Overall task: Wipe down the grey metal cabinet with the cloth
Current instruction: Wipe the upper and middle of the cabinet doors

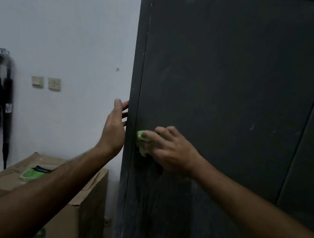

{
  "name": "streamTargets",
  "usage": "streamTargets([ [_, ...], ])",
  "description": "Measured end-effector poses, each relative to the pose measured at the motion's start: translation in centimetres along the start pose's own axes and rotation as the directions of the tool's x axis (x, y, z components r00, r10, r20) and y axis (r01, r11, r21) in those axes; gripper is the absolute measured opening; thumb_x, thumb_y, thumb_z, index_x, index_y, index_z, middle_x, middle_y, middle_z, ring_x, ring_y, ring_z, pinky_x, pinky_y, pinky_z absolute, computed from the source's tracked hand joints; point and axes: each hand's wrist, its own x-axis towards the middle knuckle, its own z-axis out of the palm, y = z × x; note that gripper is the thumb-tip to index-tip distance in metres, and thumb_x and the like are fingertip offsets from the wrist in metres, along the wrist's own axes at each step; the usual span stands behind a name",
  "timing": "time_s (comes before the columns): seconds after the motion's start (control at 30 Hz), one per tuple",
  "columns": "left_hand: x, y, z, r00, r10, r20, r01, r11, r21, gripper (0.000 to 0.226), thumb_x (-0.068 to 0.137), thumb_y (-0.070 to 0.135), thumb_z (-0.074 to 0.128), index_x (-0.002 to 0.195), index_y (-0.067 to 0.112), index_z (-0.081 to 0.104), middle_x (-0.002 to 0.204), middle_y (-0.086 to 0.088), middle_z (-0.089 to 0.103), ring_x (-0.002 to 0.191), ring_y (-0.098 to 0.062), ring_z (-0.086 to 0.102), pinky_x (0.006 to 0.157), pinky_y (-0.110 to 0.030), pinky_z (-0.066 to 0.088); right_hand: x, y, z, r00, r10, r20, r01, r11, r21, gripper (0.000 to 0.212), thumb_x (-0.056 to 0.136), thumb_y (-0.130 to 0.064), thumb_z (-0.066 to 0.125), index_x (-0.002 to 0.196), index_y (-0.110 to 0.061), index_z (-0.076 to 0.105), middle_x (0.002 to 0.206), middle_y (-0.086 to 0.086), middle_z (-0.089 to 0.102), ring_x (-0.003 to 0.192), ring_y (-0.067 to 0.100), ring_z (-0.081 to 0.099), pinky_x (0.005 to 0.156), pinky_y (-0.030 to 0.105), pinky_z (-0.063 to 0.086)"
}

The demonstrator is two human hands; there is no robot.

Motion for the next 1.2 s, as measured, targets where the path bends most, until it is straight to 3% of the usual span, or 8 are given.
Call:
streamTargets([
  [0.2,-1.1,-1.1,0.5,0.998,0.055,-0.001,-0.055,0.998,0.016,0.052,0.115,0.045,0.012,0.145,0.033,0.053,0.123,0.033,0.064,0.113,0.019,0.058,0.085,-0.001,0.046,2.3,1.7,0.2,0.606,0.729,-0.320,-0.723,0.672,0.162,0.043,0.091,-0.023,0.063,0.133,-0.016,0.065,0.141,0.011,0.052,0.113,0.034,0.045,0.087,0.044,0.038],
  [0.33,-2.3,-2.0,0.8,0.994,0.088,-0.066,-0.085,0.995,0.051,0.057,0.111,0.050,0.015,0.148,0.027,0.051,0.141,0.008,0.060,0.125,0.002,0.058,0.093,-0.007,0.047,-0.2,-5.4,2.2,0.995,0.103,-0.008,-0.099,0.976,0.196,0.028,0.089,-0.031,0.070,0.116,-0.024,0.073,0.148,0.008,0.053,0.120,0.033,0.046,0.091,0.045,0.043],
  [0.43,-3.3,-2.6,0.8,0.993,0.066,-0.098,-0.060,0.997,0.058,0.053,0.115,0.042,0.013,0.146,0.024,0.053,0.135,0.007,0.062,0.113,0.011,0.061,0.085,-0.003,0.046,-1.9,-3.8,1.7,0.987,-0.121,0.109,0.099,0.976,0.193,0.023,0.089,-0.038,0.067,0.109,-0.030,0.074,0.146,0.002,0.051,0.121,0.028,0.044,0.090,0.042,0.041],
  [0.6,-4.0,-3.3,0.1,0.985,-0.073,-0.159,0.072,0.997,-0.015,0.067,0.115,0.047,0.008,0.142,0.019,0.063,0.130,0.010,0.071,0.116,0.001,0.067,0.095,-0.017,0.051,2.4,-4.2,1.9,0.777,0.612,-0.148,-0.561,0.779,0.279,0.041,0.088,-0.022,0.066,0.130,-0.022,0.067,0.144,0.002,0.058,0.115,0.030,0.047,0.087,0.041,0.036],
  [0.8,-6.0,-4.0,-3.0,0.953,-0.300,-0.042,0.300,0.954,0.004,0.081,0.107,0.066,0.005,0.131,0.023,0.070,0.126,0.005,0.076,0.118,-0.018,0.070,0.102,-0.039,0.054,-1.2,-10.6,2.3,0.962,-0.184,0.200,0.137,0.964,0.229,0.038,0.085,-0.036,0.074,0.122,-0.034,0.069,0.148,-0.010,0.054,0.126,0.021,0.052,0.095,0.038,0.043],
  [1.0,-7.4,-4.7,-3.8,0.917,-0.398,0.006,0.398,0.917,0.022,0.086,0.105,0.071,0.005,0.129,0.022,0.071,0.123,-0.001,0.077,0.118,-0.024,0.070,0.097,-0.042,0.055,1.7,-8.8,2.3,0.786,0.610,-0.101,-0.529,0.749,0.399,0.034,0.090,-0.019,0.072,0.123,-0.025,0.072,0.142,-0.010,0.062,0.116,0.028,0.045,0.087,0.042,0.040],
  [1.1,-7.7,-4.8,-3.7,0.923,-0.385,0.011,0.383,0.920,0.080,0.079,0.104,0.071,0.004,0.127,0.031,0.070,0.122,0.009,0.076,0.116,-0.019,0.069,0.092,-0.041,0.052,-0.4,-13.2,3.4,0.989,0.131,0.061,-0.144,0.938,0.316,0.041,0.090,-0.025,0.072,0.130,-0.032,0.067,0.151,-0.011,0.052,0.127,0.027,0.044,0.094,0.043,0.044],
  [1.2,-8.3,-5.4,-3.6,0.960,-0.278,0.044,0.265,0.945,0.194,0.068,0.108,0.065,0.007,0.133,0.036,0.063,0.130,0.017,0.067,0.119,-0.011,0.063,0.104,-0.039,0.048,-2.7,-12.0,3.3,0.969,-0.160,0.186,0.102,0.952,0.288,0.034,0.091,-0.038,0.067,0.124,-0.034,0.070,0.148,-0.013,0.054,0.131,0.027,0.045,0.098,0.042,0.040],
])
